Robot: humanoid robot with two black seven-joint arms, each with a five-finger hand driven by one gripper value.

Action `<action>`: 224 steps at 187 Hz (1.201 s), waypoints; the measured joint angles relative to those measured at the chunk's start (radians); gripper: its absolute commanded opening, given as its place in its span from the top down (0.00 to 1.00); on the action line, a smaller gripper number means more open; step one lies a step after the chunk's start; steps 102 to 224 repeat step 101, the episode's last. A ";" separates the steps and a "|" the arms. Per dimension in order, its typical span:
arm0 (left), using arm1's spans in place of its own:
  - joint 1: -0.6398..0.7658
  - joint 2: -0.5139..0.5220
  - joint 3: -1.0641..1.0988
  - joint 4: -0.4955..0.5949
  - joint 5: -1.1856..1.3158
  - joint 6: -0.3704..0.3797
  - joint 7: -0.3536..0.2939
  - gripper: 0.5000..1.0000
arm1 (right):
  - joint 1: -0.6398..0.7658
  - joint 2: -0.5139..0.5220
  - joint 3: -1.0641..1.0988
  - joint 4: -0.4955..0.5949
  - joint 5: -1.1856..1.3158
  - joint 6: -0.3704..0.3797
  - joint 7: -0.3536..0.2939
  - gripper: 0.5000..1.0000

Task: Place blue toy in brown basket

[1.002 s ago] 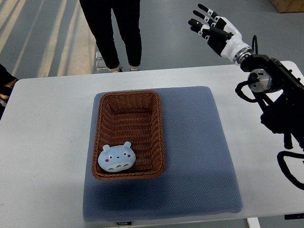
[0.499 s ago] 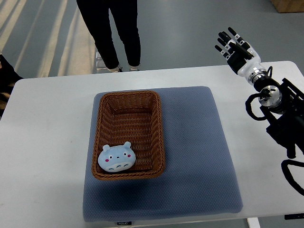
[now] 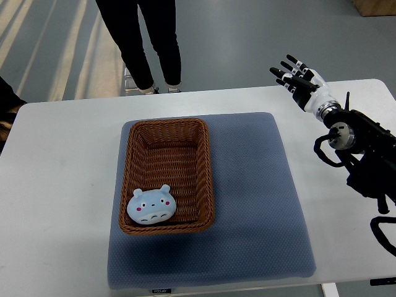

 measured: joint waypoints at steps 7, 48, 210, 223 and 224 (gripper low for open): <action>0.000 0.000 0.000 0.000 0.000 0.000 0.000 0.00 | 0.003 0.002 -0.010 0.000 -0.009 -0.014 0.000 0.18; 0.000 0.000 0.000 0.000 0.000 0.000 0.000 0.00 | 0.007 0.013 -0.024 0.003 -0.025 -0.049 0.032 0.18; 0.002 0.000 -0.001 -0.002 0.000 0.000 0.000 0.00 | 0.007 0.027 -0.013 0.012 -0.016 -0.050 0.044 0.18; 0.002 0.000 -0.001 -0.002 0.000 0.000 0.000 0.00 | 0.007 0.027 -0.013 0.012 -0.016 -0.050 0.044 0.18; 0.002 0.000 -0.001 -0.002 0.000 0.000 0.000 0.00 | 0.007 0.027 -0.013 0.012 -0.016 -0.050 0.044 0.18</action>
